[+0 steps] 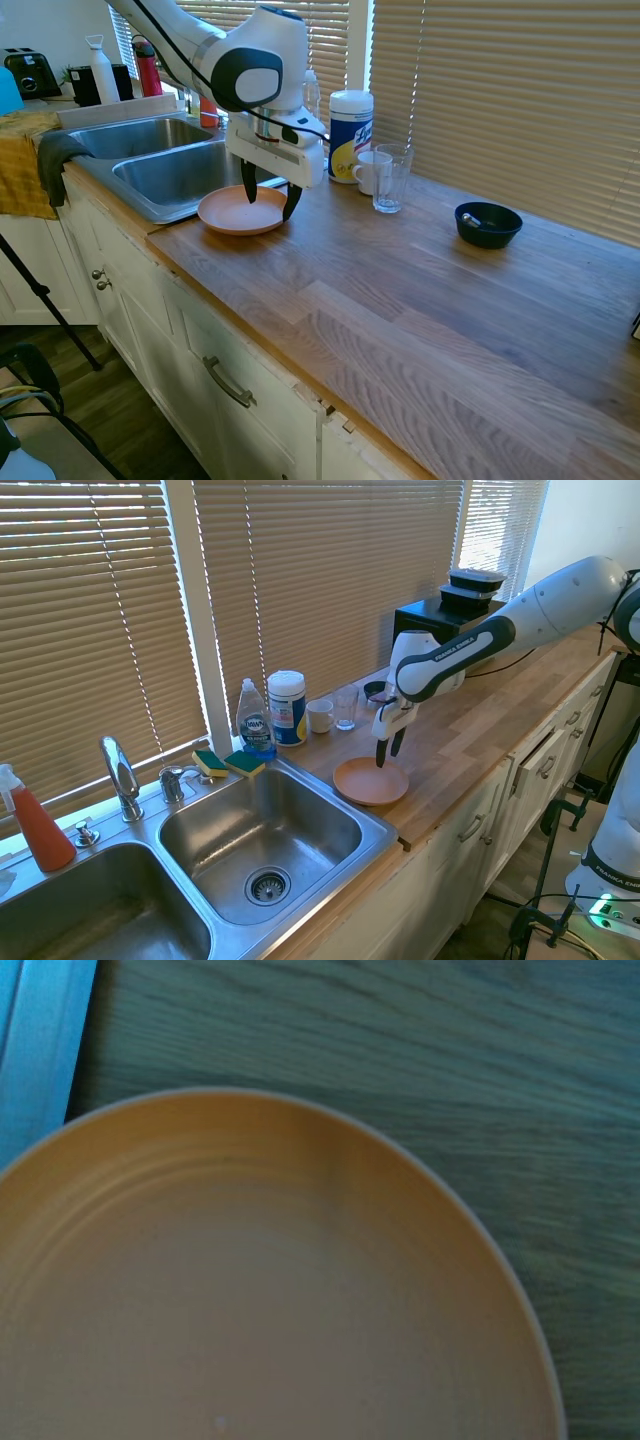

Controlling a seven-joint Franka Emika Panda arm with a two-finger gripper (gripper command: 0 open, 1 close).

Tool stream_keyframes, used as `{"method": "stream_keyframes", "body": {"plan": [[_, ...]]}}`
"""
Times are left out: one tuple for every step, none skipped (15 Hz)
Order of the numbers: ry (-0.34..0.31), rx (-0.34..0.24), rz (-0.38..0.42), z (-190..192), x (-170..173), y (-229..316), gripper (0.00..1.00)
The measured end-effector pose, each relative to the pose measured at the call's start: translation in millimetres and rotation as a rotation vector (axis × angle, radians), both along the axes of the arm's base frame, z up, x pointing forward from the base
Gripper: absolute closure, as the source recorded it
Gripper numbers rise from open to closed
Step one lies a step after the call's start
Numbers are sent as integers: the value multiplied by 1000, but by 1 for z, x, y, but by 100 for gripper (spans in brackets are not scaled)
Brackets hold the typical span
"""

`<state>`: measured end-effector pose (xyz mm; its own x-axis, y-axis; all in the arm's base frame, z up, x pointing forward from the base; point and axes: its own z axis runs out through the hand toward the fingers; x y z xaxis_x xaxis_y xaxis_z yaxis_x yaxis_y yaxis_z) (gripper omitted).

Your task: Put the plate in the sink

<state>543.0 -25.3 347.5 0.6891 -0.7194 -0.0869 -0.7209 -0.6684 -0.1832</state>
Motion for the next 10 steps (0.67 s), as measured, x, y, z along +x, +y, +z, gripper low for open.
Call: {"method": "stream_keyframes", "body": {"plan": [[8,15,3,-3,5,-2,0],[17,27,10,-5,8,-4,0],[29,40,17,-6,10,-5,0],[42,49,26,-7,12,-5,0],[52,56,35,-8,12,-6,0],[62,60,42,-11,13,-5,0],[71,62,49,-12,14,-5,0],[75,64,54,-14,15,-5,0],[79,65,59,-15,16,-4,0],[81,67,63,-15,18,-4,0]]}}
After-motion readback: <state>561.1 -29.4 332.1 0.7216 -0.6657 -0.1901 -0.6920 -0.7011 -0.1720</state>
